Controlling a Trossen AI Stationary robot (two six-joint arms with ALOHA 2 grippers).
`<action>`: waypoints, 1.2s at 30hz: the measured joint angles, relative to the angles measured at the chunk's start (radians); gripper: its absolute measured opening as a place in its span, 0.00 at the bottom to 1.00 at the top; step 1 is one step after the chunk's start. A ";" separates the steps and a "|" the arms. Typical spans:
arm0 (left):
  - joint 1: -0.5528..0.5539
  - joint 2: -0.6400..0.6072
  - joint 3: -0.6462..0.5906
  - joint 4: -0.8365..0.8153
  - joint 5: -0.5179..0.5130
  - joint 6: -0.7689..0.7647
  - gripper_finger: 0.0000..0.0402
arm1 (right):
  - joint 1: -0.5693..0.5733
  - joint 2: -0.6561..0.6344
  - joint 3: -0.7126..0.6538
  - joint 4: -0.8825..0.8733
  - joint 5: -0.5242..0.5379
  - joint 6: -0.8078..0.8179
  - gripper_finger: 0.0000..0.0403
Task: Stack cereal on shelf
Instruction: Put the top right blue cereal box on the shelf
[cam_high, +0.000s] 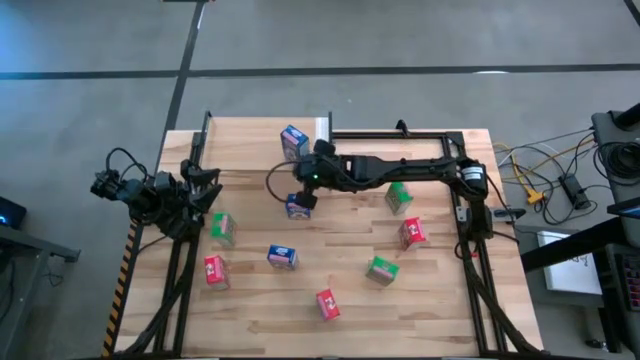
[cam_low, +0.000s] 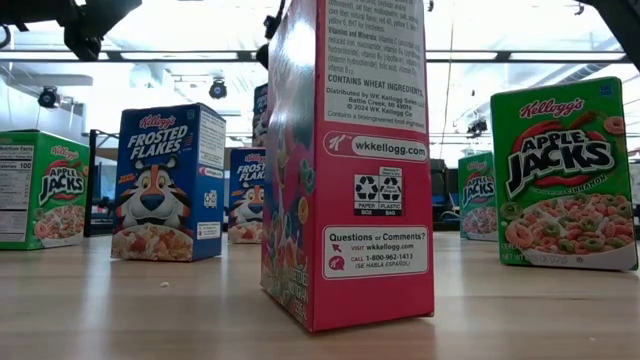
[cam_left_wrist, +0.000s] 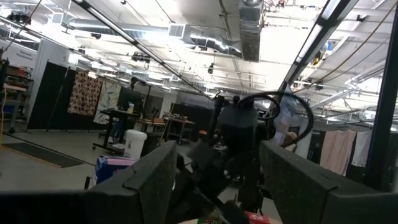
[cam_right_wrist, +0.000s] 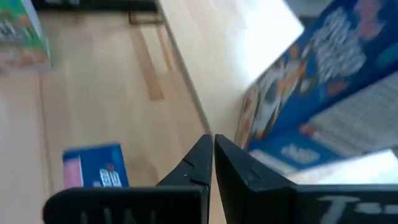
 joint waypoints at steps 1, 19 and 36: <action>0.000 0.000 0.000 0.000 0.000 0.000 0.54 | 0.002 0.000 -0.001 0.029 0.002 -0.005 0.02; 0.000 -0.001 0.000 0.005 0.002 0.026 0.54 | -0.024 0.100 -0.011 0.170 0.272 -0.138 0.02; 0.000 -0.002 0.000 0.008 0.002 0.027 0.54 | -0.071 0.127 -0.016 0.213 0.227 -0.131 0.02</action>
